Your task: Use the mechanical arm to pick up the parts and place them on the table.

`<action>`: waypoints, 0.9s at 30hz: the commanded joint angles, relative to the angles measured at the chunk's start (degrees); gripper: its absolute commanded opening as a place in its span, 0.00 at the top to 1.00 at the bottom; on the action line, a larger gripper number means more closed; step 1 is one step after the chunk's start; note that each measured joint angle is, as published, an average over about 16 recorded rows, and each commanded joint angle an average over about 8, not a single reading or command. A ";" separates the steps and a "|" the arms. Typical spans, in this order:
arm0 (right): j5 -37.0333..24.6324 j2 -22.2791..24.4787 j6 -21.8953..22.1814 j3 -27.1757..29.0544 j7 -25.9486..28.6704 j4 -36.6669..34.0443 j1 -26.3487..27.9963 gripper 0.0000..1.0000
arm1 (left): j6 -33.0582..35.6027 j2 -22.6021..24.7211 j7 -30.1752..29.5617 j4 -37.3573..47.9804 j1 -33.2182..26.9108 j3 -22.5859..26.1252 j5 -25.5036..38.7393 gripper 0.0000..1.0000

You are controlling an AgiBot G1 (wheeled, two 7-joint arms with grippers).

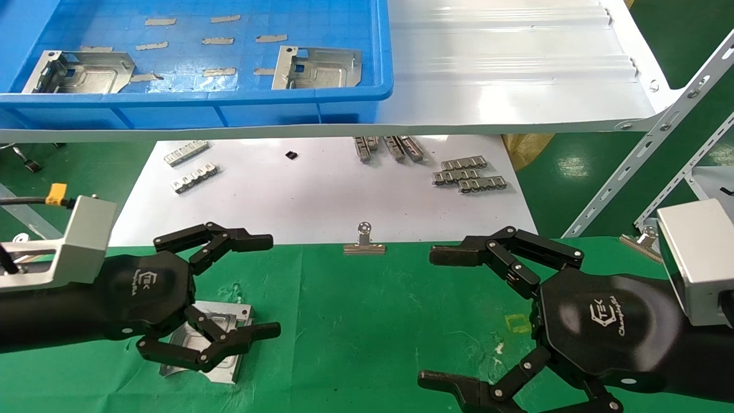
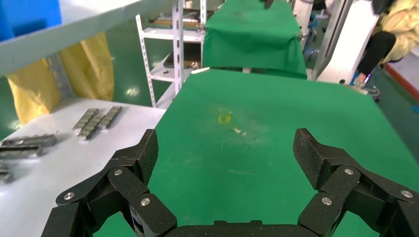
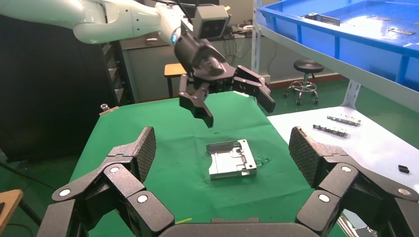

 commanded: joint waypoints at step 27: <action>0.04 0.02 0.04 -0.05 -0.03 -0.01 0.00 0.00 | -2.41 -4.91 -14.54 -23.86 13.99 -19.08 -1.43 0.00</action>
